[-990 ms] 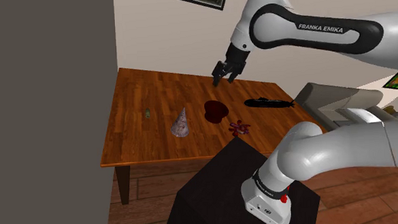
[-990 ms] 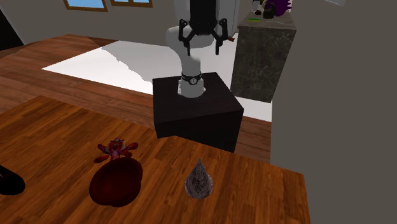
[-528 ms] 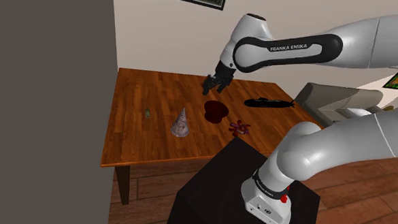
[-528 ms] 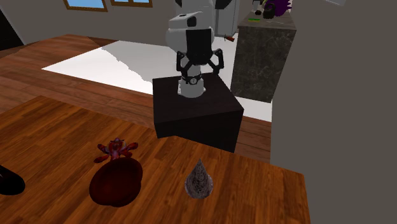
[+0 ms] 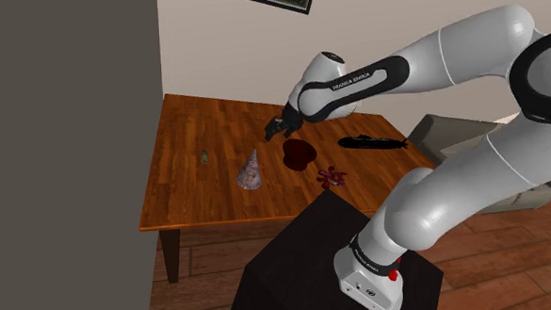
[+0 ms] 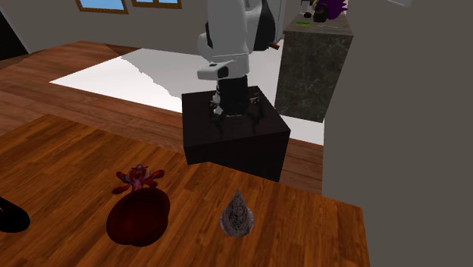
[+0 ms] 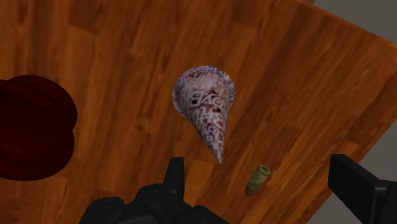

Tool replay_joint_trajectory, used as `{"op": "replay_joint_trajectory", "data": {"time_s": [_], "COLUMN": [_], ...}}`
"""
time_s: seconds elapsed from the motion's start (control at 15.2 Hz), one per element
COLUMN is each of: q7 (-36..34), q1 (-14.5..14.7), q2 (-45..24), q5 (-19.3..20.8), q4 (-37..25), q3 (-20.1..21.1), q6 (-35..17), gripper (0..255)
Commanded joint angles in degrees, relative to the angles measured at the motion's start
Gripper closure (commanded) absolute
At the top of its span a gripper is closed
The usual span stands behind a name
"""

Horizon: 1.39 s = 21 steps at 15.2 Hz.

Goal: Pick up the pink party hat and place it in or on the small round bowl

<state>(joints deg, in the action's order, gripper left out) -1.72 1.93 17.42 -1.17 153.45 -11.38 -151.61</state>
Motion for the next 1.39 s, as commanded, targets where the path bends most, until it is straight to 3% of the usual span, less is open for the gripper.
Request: {"op": "replay_joint_trajectory", "data": {"time_s": [0.0, 0.2, 0.33, 0.4, 0.53, 0.99, 1.32], "q7": [2.87, 10.7, 19.83, 25.26, 35.15, 43.15, 43.7], "q1": [1.59, 5.3, 7.08, 7.0, 3.88, -0.97, -1.41], "q2": [-5.47, -13.58, -19.26, -22.13, -27.42, -34.39, -34.95], "q5": [-3.13, -12.67, -23.99, -30.62, -42.26, -51.42, -52.0], "q4": [-1.05, -3.48, -6.19, -7.95, -11.87, -16.37, -16.75], "q3": [-1.82, -4.74, -5.15, -4.29, -0.02, 6.45, 7.0], "q6": [-5.8, -12.87, -16.32, -17.55, -19.41, -22.04, -22.27], "gripper": [0, 0, 0, 0, 0, 0, 0]}}
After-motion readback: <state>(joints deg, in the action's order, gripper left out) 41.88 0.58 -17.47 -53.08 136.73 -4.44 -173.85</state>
